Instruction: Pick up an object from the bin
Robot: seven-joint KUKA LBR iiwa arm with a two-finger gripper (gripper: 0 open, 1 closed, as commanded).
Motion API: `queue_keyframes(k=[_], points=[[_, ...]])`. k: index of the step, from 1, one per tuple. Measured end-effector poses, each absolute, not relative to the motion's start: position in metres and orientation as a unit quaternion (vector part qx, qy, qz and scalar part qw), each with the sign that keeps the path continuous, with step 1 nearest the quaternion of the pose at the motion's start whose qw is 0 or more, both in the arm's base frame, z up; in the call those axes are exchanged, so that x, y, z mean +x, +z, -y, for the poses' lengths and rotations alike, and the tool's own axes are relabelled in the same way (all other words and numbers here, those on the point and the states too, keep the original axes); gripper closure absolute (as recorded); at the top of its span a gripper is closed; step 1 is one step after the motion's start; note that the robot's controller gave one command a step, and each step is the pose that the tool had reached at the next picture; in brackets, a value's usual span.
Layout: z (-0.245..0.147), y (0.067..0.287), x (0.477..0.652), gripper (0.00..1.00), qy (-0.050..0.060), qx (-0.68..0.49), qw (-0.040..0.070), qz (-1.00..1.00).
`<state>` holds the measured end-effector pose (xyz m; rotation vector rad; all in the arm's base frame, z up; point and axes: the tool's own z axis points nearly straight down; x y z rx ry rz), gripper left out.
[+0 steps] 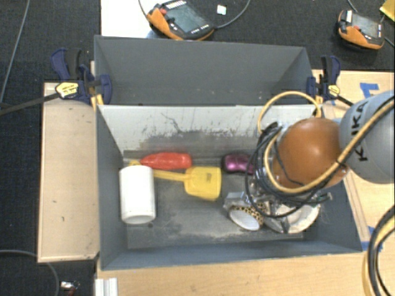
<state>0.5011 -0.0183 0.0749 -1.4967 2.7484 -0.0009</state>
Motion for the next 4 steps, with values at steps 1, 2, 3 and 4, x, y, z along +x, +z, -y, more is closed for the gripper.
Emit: queue_keyframes(k=[1, 2, 3, 4], points=[[0.015, 0.076, 0.484, 1.0, -0.004, -0.202, 0.0, -0.979], [0.015, 0.076, 0.484, 1.0, -0.004, -0.202, 0.0, -0.979], [0.014, 0.104, 0.479, 1.0, -0.001, -0.201, -0.009, -0.98], [0.014, 0.141, 0.48, 1.0, -0.002, -0.201, -0.005, -0.98]])
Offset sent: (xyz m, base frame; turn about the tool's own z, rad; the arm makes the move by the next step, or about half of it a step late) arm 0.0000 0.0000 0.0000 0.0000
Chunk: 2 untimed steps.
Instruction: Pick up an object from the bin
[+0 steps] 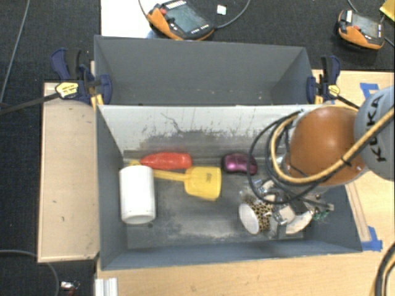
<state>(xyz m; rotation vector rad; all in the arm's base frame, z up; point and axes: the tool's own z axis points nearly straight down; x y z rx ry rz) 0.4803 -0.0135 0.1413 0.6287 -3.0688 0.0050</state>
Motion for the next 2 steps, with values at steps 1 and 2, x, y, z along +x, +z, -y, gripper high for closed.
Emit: queue_keyframes(k=[1, 2], points=[[0.0134, 0.1516, 0.4809, 1.0, 0.002, 0.2, 0.003, 0.98], [0.0133, 0.158, 0.4806, 1.0, 0.001, 0.198, 0.004, 0.98]])
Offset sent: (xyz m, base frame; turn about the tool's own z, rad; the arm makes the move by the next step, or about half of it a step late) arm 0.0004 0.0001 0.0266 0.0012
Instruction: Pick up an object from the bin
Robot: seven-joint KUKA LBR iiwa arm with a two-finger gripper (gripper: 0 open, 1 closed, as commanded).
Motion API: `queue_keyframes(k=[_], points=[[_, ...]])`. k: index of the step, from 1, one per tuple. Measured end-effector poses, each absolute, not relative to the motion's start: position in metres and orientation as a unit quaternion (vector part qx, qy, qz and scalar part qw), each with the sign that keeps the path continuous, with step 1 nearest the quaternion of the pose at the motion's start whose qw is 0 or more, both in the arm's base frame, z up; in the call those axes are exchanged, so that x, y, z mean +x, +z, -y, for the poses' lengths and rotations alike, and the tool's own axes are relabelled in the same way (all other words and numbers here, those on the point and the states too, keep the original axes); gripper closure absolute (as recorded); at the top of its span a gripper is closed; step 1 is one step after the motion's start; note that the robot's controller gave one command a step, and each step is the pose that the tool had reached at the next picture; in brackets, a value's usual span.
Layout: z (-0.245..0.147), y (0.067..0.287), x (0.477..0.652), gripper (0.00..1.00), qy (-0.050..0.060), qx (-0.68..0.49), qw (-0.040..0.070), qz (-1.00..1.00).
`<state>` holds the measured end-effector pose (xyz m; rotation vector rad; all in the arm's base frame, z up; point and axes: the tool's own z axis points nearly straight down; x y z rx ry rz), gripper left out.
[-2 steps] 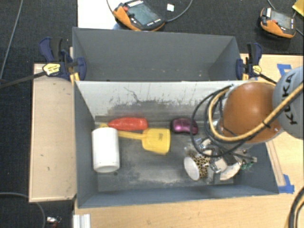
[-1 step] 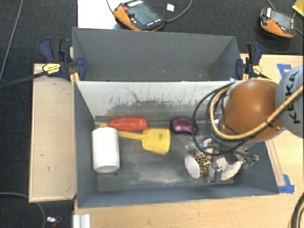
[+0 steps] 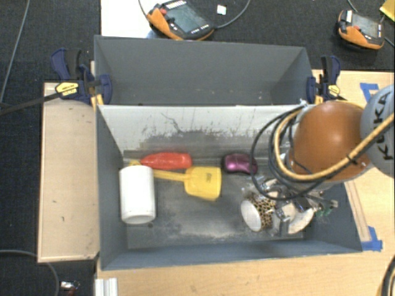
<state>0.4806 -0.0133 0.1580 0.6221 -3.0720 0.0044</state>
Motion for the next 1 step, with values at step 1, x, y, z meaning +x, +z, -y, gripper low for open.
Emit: queue_keyframes(k=[1], points=[[0.0132, 0.1649, 0.4812, 1.0, 0.002, 0.197, 0.002, 0.98]])
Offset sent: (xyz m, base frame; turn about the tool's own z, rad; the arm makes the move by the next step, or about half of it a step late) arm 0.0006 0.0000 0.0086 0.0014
